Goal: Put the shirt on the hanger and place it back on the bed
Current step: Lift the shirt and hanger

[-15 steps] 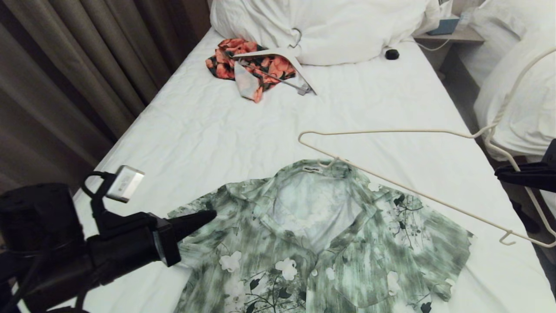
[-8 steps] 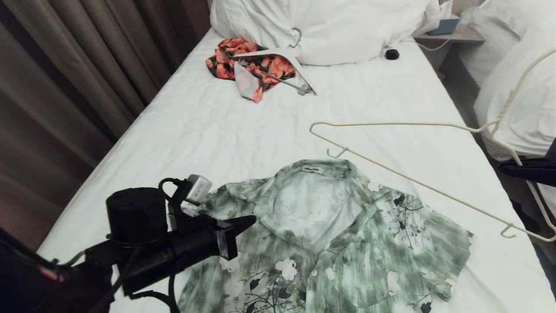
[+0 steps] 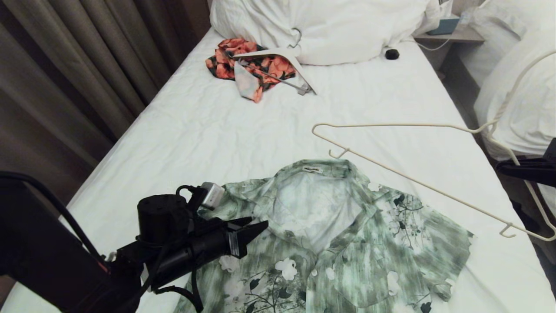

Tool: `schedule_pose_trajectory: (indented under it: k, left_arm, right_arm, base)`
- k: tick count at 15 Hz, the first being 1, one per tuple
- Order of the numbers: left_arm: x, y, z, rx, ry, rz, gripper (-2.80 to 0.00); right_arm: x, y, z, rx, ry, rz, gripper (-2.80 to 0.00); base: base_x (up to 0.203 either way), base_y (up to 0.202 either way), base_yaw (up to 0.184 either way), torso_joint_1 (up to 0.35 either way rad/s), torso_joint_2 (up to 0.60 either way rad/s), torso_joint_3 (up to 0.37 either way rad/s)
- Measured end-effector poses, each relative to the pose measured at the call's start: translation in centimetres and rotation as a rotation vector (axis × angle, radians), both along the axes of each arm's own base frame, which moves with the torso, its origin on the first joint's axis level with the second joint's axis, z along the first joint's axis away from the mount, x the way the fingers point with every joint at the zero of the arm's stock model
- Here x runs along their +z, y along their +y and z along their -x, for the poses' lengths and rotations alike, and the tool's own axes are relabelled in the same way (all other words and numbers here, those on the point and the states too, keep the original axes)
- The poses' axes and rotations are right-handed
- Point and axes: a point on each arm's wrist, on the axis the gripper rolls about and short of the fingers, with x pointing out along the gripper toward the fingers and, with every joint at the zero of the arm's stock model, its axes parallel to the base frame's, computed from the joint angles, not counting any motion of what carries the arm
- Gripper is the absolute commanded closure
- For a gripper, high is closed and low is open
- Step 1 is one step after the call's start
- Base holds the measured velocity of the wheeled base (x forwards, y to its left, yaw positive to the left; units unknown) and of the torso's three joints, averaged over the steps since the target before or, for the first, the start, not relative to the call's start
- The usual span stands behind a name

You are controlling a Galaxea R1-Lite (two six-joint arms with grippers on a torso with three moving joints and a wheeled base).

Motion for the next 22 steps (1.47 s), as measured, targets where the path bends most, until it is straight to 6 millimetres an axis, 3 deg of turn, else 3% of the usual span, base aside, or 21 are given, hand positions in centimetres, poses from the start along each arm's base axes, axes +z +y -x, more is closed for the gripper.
schedule_pose_trajectory:
  k: [14, 15, 22]
  left_arm:
    - [-1.0, -1.6, -3.9, 0.012, -0.016, 0.012, -2.80]
    - [-1.2, -1.6, -4.0, 0.009, -0.014, 0.012, 0.00]
    - [-1.3, -1.7, -4.3, 0.011, -0.035, 0.022, 0.00]
  right_arm:
    - [0.2, 0.0, -0.2, 0.003, -0.009, 0.003, 0.00]
    - [0.2, 0.0, -0.2, 0.003, -0.007, 0.003, 0.00]
    - [0.2, 0.1, -0.6, 0.011, -0.005, 0.003, 0.00]
  base:
    - [0.000, 0.000, 0.000, 0.000, 0.00, 0.000]
    - [0.000, 0.000, 0.000, 0.000, 0.00, 0.000]
    - [0.000, 0.000, 0.000, 0.000, 0.00, 0.000]
